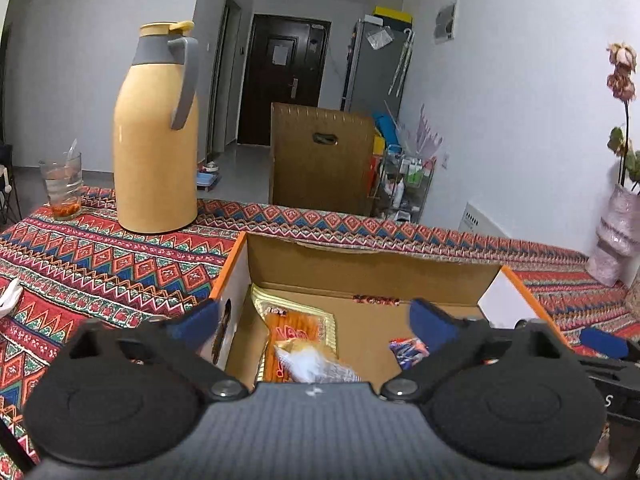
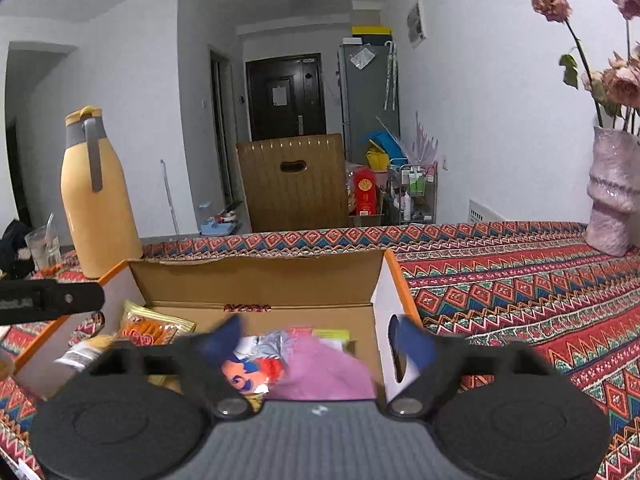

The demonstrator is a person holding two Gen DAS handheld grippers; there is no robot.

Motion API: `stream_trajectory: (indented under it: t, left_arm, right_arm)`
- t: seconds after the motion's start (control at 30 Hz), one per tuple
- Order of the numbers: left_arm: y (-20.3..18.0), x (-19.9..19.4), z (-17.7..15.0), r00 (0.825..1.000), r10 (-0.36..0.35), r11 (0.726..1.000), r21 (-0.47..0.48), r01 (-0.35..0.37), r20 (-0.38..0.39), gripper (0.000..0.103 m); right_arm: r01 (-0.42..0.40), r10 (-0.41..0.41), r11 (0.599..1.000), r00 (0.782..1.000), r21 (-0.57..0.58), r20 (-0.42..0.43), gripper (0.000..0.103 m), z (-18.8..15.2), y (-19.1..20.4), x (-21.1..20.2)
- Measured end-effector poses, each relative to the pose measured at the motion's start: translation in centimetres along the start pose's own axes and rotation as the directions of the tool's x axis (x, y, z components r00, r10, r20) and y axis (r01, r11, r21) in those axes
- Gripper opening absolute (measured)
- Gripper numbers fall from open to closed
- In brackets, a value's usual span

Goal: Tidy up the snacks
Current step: 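Lower both packets into the box and open both grippers, then move the right tool back to the pile toward the oat crisp pack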

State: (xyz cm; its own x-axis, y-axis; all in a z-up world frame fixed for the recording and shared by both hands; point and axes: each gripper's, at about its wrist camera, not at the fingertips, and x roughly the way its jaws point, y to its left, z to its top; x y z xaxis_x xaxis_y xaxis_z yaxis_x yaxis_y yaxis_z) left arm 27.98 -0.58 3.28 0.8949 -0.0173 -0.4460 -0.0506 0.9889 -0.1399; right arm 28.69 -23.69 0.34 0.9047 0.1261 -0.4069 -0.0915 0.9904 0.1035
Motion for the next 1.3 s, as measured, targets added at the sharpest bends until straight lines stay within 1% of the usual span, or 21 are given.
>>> stream_trajectory:
  t: [0.17,0.47,0.63,0.9,1.1,1.3]
  left_arm:
    - [-0.2,0.0,0.1,1.0,0.003,1.0,0.004,-0.003,0.0,0.103]
    - [-0.5,-0.4,0.0,1.0,0.013,1.0,0.003,-0.013,0.006,0.103]
    - [-0.7,-1.3,0.5,0.999,0.028,1.0,0.007,-0.029,0.028,0.103]
    - [-0.7,-3.7,1.6,0.998,0.044,0.999,0.014,-0.044,0.048,0.103]
    - [-0.5,-5.8,1.4,0.997,0.049,0.998,0.031,-0.05,0.052,0.103]
    - [-0.1,-7.8,0.5,0.998,0.048,0.998,0.039,-0.05,0.044,0.103]
  right_arm:
    - [-0.002,0.002,1.0,1.0,0.03,-0.007,0.103,-0.1,-0.4,-0.3]
    - [0.0,0.0,1.0,1.0,0.024,0.0,0.103,0.0,-0.4,-0.6]
    - [0.003,-0.003,1.0,1.0,0.015,0.015,0.103,0.4,-0.4,-1.2]
    - [0.017,-0.016,1.0,0.999,-0.016,0.038,0.103,1.7,0.3,-3.1]
    - [0.018,-0.016,0.999,0.998,-0.04,0.059,0.103,2.0,0.5,-5.6]
    - [0.018,-0.014,0.998,0.998,-0.067,0.06,0.103,1.2,0.5,-8.3]
